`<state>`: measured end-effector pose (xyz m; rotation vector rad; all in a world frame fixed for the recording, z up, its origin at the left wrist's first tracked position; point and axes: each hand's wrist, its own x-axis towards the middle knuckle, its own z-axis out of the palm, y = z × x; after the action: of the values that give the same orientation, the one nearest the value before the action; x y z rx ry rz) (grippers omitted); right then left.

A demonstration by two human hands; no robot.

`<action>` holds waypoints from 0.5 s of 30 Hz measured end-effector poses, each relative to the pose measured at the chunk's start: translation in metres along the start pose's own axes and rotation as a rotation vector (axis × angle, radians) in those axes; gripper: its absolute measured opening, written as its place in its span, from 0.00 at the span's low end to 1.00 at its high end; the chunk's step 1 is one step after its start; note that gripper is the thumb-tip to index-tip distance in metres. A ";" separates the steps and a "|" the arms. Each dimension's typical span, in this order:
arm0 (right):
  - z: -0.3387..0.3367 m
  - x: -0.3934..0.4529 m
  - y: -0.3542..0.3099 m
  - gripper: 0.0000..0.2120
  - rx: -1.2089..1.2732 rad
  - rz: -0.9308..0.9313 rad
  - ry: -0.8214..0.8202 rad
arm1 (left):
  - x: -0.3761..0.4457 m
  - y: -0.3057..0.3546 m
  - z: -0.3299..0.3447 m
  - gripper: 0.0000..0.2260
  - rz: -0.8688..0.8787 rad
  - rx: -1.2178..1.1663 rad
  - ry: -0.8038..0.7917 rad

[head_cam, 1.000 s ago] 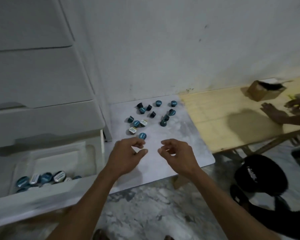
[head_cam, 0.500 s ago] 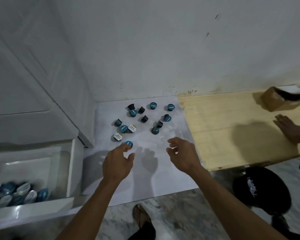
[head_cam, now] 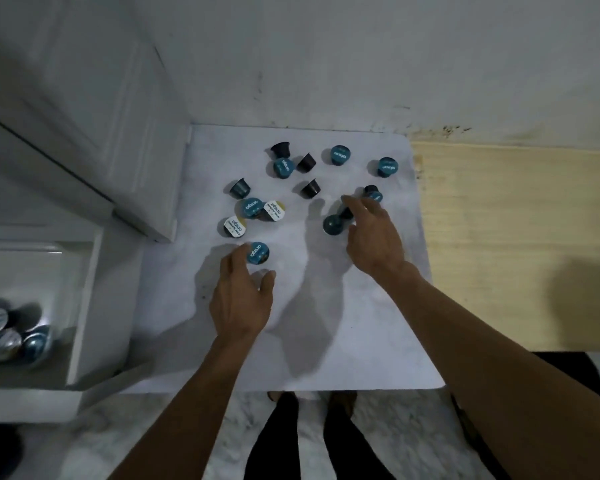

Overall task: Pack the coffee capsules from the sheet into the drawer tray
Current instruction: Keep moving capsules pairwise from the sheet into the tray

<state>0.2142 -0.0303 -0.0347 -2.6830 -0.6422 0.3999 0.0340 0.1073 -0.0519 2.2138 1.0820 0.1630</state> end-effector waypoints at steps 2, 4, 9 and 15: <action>0.007 0.007 0.007 0.28 -0.021 -0.032 -0.002 | 0.001 0.002 0.005 0.22 -0.005 0.020 0.039; 0.013 0.011 0.013 0.26 -0.049 -0.075 0.007 | 0.003 0.004 0.009 0.21 0.009 0.040 0.065; 0.019 0.011 0.024 0.17 -0.031 -0.135 0.114 | 0.006 0.002 0.020 0.18 0.050 0.051 0.122; 0.029 -0.006 0.037 0.09 0.157 -0.022 0.360 | 0.009 -0.005 0.026 0.15 0.165 -0.010 0.244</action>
<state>0.2130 -0.0567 -0.0744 -2.5050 -0.5080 -0.0404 0.0463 0.1036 -0.0765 2.3164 1.0199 0.5210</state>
